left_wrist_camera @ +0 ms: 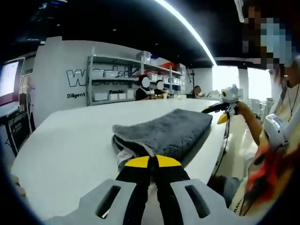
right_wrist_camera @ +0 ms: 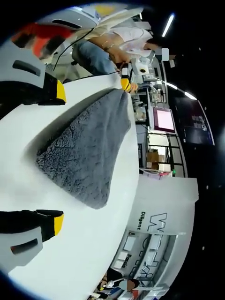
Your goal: Fold the towel on the table until its edges align and the towel forms a compact rectangular stack.
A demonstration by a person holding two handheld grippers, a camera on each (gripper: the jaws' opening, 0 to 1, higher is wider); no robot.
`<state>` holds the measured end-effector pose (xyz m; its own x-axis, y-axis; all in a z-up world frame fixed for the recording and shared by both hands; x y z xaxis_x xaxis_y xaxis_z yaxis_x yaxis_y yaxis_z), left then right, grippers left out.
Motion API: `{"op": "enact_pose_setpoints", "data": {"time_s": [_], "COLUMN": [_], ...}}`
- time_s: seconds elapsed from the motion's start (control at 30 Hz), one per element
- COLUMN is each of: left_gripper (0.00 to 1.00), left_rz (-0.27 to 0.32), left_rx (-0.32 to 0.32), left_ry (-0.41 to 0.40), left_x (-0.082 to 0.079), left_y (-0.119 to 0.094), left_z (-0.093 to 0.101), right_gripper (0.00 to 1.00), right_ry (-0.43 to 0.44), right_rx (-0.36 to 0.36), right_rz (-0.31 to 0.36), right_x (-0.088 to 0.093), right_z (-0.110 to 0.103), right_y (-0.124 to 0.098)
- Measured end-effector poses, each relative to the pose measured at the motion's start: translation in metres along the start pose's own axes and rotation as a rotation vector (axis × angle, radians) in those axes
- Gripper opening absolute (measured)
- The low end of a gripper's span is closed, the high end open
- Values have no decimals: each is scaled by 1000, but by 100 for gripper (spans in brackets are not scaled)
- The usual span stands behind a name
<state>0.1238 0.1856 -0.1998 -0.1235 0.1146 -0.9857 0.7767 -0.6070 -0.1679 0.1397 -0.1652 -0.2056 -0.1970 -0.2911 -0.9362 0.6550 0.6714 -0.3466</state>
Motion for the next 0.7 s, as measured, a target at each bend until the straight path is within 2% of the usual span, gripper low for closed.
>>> {"op": "enact_pose_setpoints", "data": {"time_s": [0.07,0.13,0.3,0.43,0.6,0.7], "left_gripper": [3,3,4,9,32,32], "left_rz": [-34,-58,-55,22,89,131], "left_rx": [-9,-22,-15,-22,-27,-10], "left_ry": [12,-25,-43,-70,-87,-61], "left_x": [5,8,6,-9,-27,-40], "left_y": [4,6,8,6,2,0], "left_z": [1,-2,-2,-1,3,8], "right_gripper": [94,94,93,94,94,94], "right_ry": [2,-5,-4,-4,-1,0], "right_rx": [1,3,7,5,5,9], "right_rz": [1,-1,2,8,7,8], "right_x": [-1,-1,-2,-3,-3,-3], "right_z": [0,0,1,1,1,1], "right_y": [0,0,-2,-4,-4,-5]}}
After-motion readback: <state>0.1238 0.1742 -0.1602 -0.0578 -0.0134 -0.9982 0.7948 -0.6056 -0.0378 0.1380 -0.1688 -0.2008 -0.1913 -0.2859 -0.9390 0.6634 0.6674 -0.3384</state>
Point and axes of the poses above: the point that each gripper's makers call its tool centre point, and the gripper's own axes: y roughly forward along the fingers, z roughly to its right, x roughly out of its underside, the point moved 1 cm from there along -y, roughly backward along the fingers, and after that the axes turned 4 degrees about z, right-handed, at the moved point
